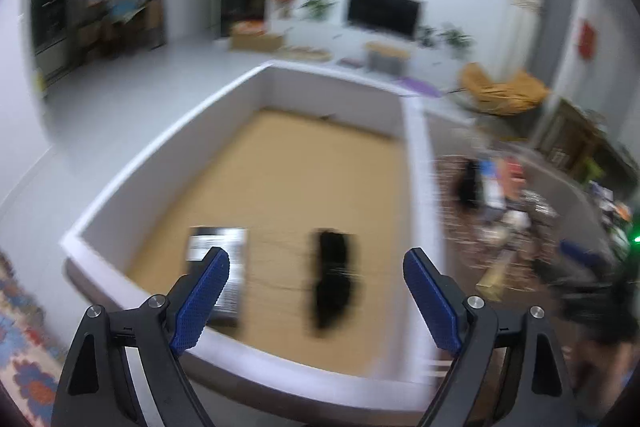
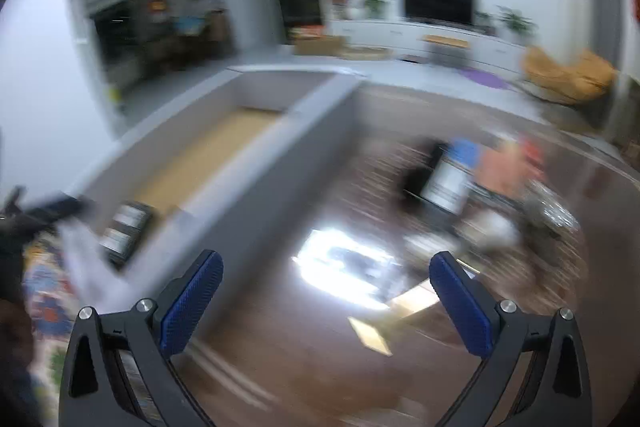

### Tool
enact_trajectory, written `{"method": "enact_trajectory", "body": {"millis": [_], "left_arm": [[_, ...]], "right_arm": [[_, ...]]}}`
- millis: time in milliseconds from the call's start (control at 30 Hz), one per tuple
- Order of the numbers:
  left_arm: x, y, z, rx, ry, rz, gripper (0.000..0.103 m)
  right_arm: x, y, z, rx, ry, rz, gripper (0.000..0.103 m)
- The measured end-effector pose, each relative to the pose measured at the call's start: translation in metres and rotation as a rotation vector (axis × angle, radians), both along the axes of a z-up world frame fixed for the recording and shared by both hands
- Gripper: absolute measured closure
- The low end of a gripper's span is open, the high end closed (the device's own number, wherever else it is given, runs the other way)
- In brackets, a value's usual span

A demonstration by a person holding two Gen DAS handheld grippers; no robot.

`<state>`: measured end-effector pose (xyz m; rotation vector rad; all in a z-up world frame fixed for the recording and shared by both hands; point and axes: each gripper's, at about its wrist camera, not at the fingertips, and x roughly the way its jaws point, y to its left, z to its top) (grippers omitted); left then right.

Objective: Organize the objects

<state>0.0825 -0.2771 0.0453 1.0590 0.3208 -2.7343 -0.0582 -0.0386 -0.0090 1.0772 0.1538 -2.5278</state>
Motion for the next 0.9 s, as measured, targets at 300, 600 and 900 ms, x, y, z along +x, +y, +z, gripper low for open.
{"method": "enact_trajectory", "body": {"millis": [300,600,900], "left_arm": [[-0.013,0.169,-0.003,-0.003,-0.026,-0.368,0.014],[-0.065,0.235,-0.1,-0.075,-0.213,-0.414,0.014],[-0.091,0.234,-0.127,-0.101,-0.25,-0.4,0.014]], "right_arm": [[-0.015,0.149,-0.067,0.083,-0.113,-0.302,0.0],[-0.035,0.16,-0.069,0.086,-0.151,-0.326,0.0],[-0.044,0.148,-0.085,0.113,-0.168,-0.292,0.0]]}}
